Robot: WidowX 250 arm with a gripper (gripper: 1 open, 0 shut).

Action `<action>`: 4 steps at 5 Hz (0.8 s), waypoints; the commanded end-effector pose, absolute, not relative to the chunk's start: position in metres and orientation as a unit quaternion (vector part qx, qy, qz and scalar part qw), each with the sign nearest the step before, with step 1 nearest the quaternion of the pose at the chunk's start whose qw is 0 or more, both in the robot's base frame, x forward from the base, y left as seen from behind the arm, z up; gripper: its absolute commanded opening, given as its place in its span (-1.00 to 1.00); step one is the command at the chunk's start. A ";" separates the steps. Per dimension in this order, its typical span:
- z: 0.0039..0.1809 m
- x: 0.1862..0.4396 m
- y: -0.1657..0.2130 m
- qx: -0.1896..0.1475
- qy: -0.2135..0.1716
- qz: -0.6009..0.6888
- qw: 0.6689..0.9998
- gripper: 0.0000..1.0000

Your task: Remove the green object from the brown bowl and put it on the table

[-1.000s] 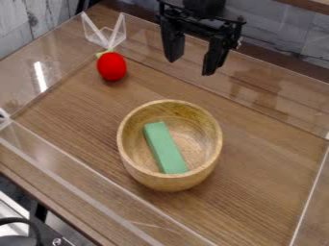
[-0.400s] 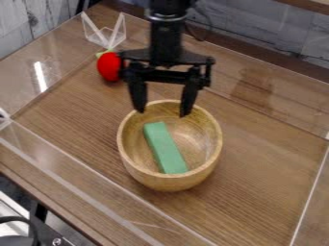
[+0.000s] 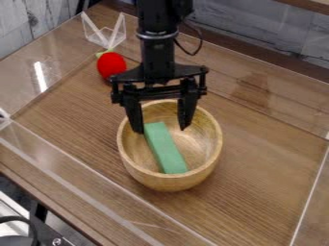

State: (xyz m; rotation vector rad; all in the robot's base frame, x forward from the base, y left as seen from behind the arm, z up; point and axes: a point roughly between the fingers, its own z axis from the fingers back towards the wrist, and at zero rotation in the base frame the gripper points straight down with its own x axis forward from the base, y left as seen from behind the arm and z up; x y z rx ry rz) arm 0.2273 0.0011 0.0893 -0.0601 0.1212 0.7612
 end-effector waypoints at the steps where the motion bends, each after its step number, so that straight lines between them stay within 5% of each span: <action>1: 0.088 0.224 0.010 -0.044 0.036 0.410 0.911 1.00; 4: 0.063 0.218 0.005 -0.051 0.026 0.444 0.894 1.00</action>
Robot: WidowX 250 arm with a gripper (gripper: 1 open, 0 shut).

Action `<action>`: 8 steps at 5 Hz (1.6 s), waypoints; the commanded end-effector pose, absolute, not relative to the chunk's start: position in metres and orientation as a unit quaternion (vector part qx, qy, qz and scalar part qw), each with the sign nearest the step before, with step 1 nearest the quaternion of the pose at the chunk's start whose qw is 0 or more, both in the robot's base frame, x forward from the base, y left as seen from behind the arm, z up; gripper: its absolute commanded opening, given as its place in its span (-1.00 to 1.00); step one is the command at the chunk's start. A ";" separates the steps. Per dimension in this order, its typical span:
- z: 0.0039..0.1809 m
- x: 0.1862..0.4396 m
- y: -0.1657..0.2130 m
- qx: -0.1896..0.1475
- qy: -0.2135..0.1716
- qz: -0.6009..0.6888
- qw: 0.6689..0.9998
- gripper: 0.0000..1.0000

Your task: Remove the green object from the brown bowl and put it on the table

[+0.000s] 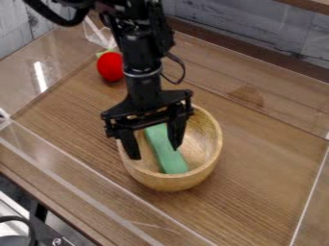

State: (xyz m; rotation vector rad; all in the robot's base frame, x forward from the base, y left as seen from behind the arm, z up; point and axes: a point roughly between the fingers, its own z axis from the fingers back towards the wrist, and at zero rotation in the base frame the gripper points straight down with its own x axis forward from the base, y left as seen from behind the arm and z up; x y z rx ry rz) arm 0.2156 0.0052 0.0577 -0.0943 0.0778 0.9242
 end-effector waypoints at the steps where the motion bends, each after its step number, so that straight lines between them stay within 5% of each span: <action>1: 0.052 0.226 -0.006 -0.047 0.024 0.433 0.900 1.00; 2: 0.041 0.233 -0.014 -0.043 0.014 0.424 0.905 1.00; 3: 0.039 0.235 -0.016 -0.044 0.007 0.432 0.901 -1.00; 6: 0.048 0.217 -0.012 -0.034 -0.019 0.361 0.932 -1.00; 8: 0.039 0.211 -0.022 -0.015 -0.030 0.347 0.937 -1.00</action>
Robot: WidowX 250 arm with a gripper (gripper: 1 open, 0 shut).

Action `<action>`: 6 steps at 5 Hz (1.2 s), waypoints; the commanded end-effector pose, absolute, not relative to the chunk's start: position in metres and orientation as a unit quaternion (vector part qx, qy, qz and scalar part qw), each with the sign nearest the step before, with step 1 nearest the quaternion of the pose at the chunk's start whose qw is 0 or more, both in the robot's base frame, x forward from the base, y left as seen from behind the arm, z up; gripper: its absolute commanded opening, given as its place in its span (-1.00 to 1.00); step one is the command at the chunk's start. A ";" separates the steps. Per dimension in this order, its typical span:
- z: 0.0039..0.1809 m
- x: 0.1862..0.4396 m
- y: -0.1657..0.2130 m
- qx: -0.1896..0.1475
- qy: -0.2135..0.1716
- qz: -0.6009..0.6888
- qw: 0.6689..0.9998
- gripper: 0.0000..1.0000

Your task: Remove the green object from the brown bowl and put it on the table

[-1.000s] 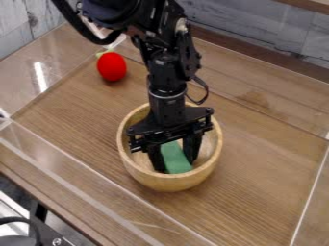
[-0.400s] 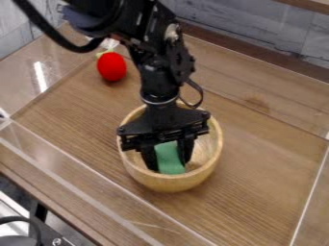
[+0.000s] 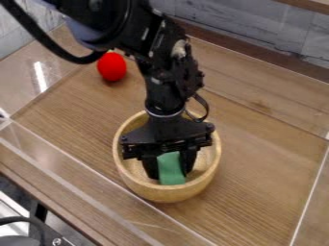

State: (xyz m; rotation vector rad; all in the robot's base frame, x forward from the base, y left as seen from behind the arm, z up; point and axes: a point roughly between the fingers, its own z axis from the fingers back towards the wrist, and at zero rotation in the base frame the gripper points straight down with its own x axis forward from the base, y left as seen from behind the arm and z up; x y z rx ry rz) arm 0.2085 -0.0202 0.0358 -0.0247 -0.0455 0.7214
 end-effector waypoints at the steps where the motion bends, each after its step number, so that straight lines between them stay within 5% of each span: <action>1: 0.033 0.213 -0.023 -0.010 -0.030 0.341 0.940 -1.00; 4: 0.014 0.224 -0.002 -0.008 -0.035 0.371 0.928 -1.00; 6: 0.044 0.222 0.002 -0.022 -0.046 0.334 0.941 -1.00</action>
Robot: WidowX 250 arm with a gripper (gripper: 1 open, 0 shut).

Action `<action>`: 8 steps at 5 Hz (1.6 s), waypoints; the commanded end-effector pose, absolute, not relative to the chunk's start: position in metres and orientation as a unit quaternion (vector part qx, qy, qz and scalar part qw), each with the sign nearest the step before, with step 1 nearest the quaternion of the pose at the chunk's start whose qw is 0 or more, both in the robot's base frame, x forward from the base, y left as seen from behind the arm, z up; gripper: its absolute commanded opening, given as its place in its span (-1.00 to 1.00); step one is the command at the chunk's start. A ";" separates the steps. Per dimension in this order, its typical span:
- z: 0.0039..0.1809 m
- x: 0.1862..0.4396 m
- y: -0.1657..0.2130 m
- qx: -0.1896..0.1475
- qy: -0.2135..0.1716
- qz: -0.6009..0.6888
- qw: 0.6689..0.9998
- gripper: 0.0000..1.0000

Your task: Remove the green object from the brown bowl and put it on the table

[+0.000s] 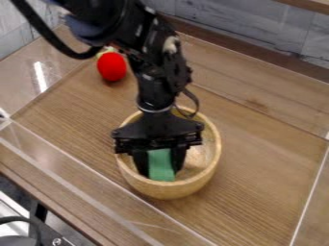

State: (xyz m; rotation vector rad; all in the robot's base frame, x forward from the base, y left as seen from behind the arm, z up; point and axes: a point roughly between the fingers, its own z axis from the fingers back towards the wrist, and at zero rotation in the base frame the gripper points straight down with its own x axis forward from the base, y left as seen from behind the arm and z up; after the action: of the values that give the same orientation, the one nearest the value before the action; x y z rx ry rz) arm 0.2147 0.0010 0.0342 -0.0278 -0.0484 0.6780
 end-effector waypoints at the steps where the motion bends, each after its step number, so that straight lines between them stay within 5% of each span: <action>1: 0.070 0.223 -0.001 -0.032 -0.053 0.343 0.937 -1.00; 2: 0.095 0.228 -0.016 -0.044 -0.056 0.344 0.936 -1.00; 3: 0.099 0.234 -0.053 -0.057 -0.047 0.310 0.948 -1.00; 6: 0.081 0.244 -0.150 -0.092 -0.022 0.264 0.960 -1.00; 7: 0.076 0.241 -0.154 -0.097 -0.022 0.245 0.964 1.00; 8: 0.073 0.238 -0.154 -0.092 -0.020 0.230 0.969 -1.00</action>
State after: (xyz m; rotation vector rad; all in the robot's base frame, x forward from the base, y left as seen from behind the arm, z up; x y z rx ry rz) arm 0.2371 -0.1508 0.0677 -0.1709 -0.0255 0.4748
